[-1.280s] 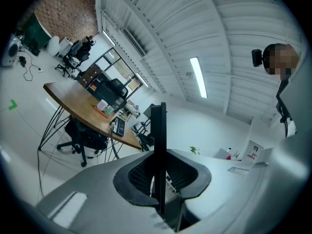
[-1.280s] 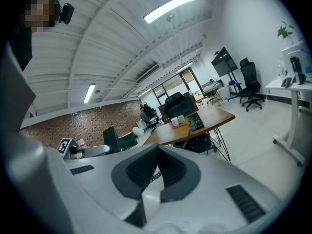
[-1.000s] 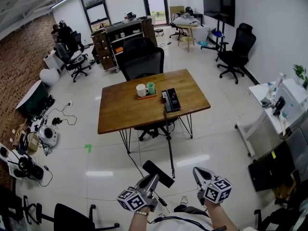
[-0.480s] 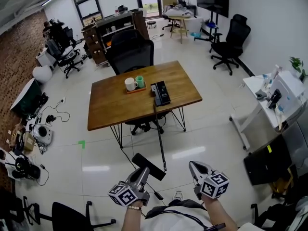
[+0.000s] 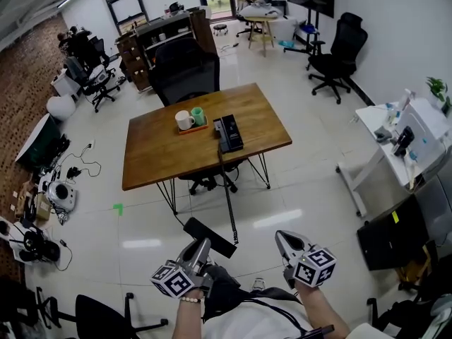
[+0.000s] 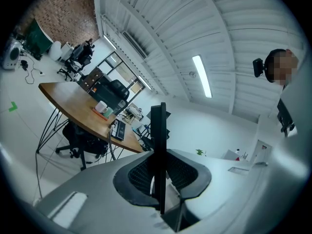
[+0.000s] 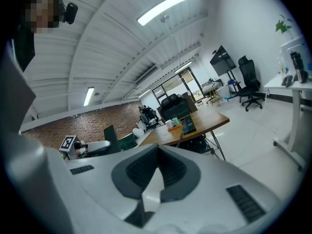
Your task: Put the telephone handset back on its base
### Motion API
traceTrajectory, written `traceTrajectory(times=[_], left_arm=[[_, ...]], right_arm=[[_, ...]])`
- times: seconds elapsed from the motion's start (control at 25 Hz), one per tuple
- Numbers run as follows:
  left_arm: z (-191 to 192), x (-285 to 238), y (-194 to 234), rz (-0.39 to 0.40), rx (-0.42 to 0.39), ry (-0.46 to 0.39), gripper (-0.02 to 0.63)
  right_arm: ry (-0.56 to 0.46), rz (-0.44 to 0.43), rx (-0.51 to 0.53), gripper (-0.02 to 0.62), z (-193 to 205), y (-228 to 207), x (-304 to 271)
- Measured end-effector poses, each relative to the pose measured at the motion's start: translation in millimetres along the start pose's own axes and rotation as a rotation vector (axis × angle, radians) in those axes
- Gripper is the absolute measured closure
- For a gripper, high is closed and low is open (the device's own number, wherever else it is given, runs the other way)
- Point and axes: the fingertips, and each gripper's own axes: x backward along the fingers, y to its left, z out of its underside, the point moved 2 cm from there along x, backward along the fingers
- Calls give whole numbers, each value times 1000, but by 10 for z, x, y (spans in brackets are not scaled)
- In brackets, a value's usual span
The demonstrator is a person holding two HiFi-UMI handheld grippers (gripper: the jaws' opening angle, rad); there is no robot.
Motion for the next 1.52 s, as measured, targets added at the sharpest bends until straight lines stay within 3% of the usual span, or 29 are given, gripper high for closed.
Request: traceTrajectory(times=[0.52,1.24,1.52], left_arm=[[-116,-661,393,53,6,16,537],[-1053,-2253,1356,133,53,182,538],[-1259,-2796,1837,166,115,244,538]], right_arm=[[-2,14,27,595,-103,-377,-508],[-12,78,6,595,-1167,-954,-1946],[2,80,24,595,-1512,-1070,-2658]])
